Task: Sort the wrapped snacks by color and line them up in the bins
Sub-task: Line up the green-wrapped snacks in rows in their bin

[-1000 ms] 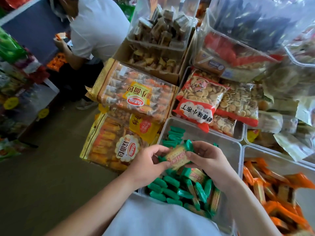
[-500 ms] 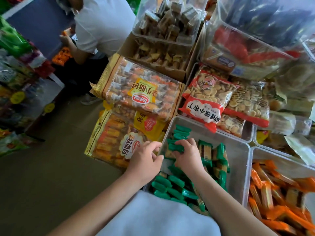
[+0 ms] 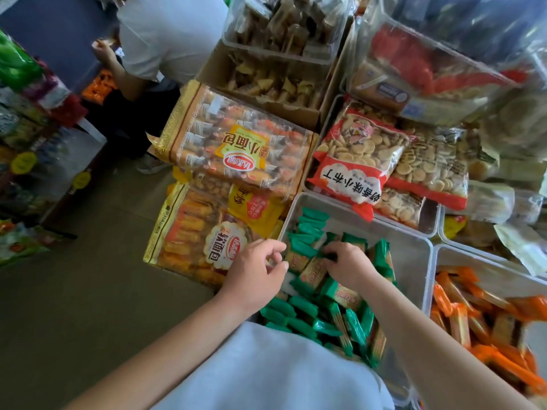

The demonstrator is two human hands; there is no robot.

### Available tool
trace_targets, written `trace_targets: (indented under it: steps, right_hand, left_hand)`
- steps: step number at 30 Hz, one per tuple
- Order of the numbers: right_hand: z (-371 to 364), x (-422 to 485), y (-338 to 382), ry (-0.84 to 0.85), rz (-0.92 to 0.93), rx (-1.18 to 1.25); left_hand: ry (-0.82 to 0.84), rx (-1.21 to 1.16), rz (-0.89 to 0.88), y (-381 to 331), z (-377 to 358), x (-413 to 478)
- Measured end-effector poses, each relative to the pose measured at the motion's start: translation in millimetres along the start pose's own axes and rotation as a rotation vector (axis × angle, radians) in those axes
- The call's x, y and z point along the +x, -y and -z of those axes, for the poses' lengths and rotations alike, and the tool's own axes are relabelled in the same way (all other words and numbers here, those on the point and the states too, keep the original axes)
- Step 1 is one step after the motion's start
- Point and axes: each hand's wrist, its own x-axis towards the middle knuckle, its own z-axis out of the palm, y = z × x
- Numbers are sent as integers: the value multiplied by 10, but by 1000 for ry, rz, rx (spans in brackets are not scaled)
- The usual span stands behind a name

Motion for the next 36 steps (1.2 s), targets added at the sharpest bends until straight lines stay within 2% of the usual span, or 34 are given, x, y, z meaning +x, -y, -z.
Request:
trace_targets:
  steps: [3, 8, 14, 18, 20, 22, 25, 29, 34, 36]
  right_hand:
    - [1, 139, 33, 123, 10, -131]
    - [30, 259, -4, 129, -16, -139]
    - [166, 216, 67, 256, -8, -156]
    - [398, -63, 128, 219, 68, -137]
    - [521, -249, 128, 150, 97, -46]
    - [592, -419, 101, 82, 100, 156]
    - [608, -654, 78, 69, 100, 523]
    - [494, -816, 79, 85, 46, 822]
    - [364, -904, 38, 88, -18, 950]
    - [309, -900, 20, -28, 59, 685]
  left_hand:
    - [42, -1, 6, -43, -18, 6]
    - [34, -1, 24, -53, 32, 3]
    - [10, -12, 11, -95, 39, -3]
    - [30, 3, 9, -86, 43, -38]
    - [64, 2, 1, -65, 34, -48]
    - [114, -23, 1, -53, 20, -56]
    - [148, -186, 50, -101, 0, -54]
    - [101, -394, 153, -179, -8, -32]
    - [82, -531, 191, -196, 40, -75]
    - [64, -481, 153, -196, 81, -88]
